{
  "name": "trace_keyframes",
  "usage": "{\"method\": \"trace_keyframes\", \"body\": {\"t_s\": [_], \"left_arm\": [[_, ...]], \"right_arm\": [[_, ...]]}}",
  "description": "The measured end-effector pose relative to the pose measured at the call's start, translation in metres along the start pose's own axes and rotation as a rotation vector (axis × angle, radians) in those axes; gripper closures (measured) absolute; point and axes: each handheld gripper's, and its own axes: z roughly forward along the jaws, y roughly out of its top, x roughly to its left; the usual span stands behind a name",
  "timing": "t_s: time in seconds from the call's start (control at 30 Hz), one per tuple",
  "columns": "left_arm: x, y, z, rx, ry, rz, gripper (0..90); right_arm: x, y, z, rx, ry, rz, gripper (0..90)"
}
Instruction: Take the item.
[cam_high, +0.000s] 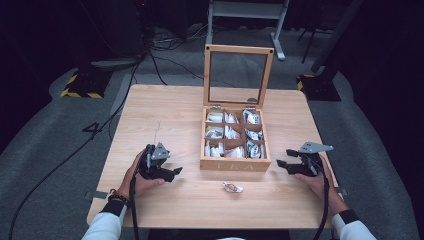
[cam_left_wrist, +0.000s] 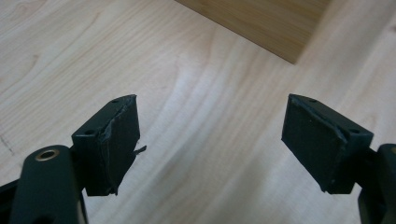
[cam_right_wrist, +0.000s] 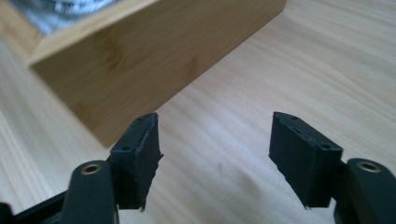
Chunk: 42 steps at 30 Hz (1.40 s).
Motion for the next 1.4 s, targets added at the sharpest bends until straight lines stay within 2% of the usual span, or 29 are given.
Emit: {"method": "trace_keyframes", "body": {"t_s": [0.1,0.13,0.2,0.27,0.33,0.37,0.4,0.43,0.6,0.67,0.73,0.8,0.97,1.07,1.2,1.3,1.4], "left_arm": [[0.010,0.007,0.002,-0.009,-0.001,-0.019,19.7],[0.012,0.009,0.003,-0.017,0.003,-0.027,19.7],[0.019,0.014,0.006,-0.013,-0.035,-0.056,19.7],[0.022,0.018,0.008,-0.032,-0.009,-0.059,19.7],[0.029,0.024,0.012,-0.031,-0.030,-0.072,19.6],[0.031,0.025,0.014,-0.054,-0.009,-0.080,19.6],[0.035,0.028,0.017,-0.058,-0.011,-0.087,19.7],[0.040,0.031,0.020,-0.061,-0.033,-0.116,19.6],[0.054,0.048,0.028,-0.109,-0.019,-0.163,18.0],[0.059,0.056,0.032,-0.113,-0.015,-0.176,17.6],[0.062,0.064,0.037,-0.108,0.005,-0.182,16.3],[0.064,0.074,0.040,-0.101,0.003,-0.178,16.5],[0.068,0.096,0.044,-0.103,0.023,-0.165,16.7],[0.073,0.107,0.047,-0.104,0.024,-0.165,16.7],[0.079,0.121,0.050,-0.097,0.053,-0.172,16.8],[0.079,0.132,0.052,-0.104,0.058,-0.166,16.9],[0.077,0.143,0.055,-0.094,0.062,-0.150,17.3]], "right_arm": [[-0.010,0.004,0.000,-0.009,-0.029,0.006,31.3],[-0.014,0.006,0.000,-0.004,-0.023,0.022,29.9],[-0.019,0.010,-0.001,-0.019,-0.044,0.026,30.2],[-0.024,0.015,-0.002,-0.038,-0.048,0.032,29.9],[-0.029,0.022,-0.004,-0.047,-0.052,0.036,29.2],[-0.031,0.026,-0.004,-0.049,-0.054,0.034,28.8],[-0.033,0.030,-0.004,-0.055,-0.055,0.039,28.8],[-0.036,0.035,-0.005,-0.057,-0.058,0.031,28.7],[-0.047,0.059,-0.005,-0.083,-0.078,0.041,27.9],[-0.052,0.069,-0.002,-0.087,-0.105,0.044,27.7],[-0.056,0.079,0.000,-0.096,-0.116,0.058,28.5],[-0.059,0.088,0.001,-0.099,-0.132,0.059,28.9],[-0.062,0.106,0.005,-0.103,-0.123,0.055,29.4],[-0.061,0.115,0.012,-0.092,-0.118,0.044,29.4],[-0.059,0.128,0.023,-0.073,-0.109,0.031,28.8],[-0.055,0.137,0.030,-0.066,-0.088,0.014,28.8],[-0.051,0.145,0.038,-0.053,-0.091,-0.001,29.1]]}}
